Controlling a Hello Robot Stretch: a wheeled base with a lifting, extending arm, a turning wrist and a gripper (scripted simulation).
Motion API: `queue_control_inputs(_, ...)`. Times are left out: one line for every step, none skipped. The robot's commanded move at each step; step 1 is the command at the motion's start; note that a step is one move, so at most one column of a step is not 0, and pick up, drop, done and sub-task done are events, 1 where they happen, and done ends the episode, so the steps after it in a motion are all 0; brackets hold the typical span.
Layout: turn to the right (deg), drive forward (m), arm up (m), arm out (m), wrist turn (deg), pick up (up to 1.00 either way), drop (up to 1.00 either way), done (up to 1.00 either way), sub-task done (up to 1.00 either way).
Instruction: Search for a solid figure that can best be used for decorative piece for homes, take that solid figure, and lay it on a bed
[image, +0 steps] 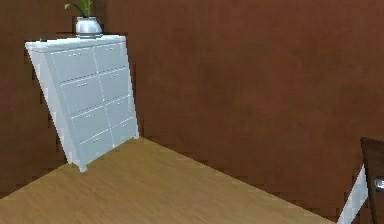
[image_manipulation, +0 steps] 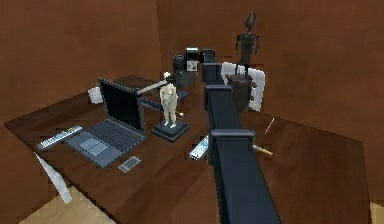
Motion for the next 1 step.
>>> queue_control_inputs(0.0, 0.00, 0.00, 0.00, 27.0, 0.00, 0.00, 0.00, 0.00)
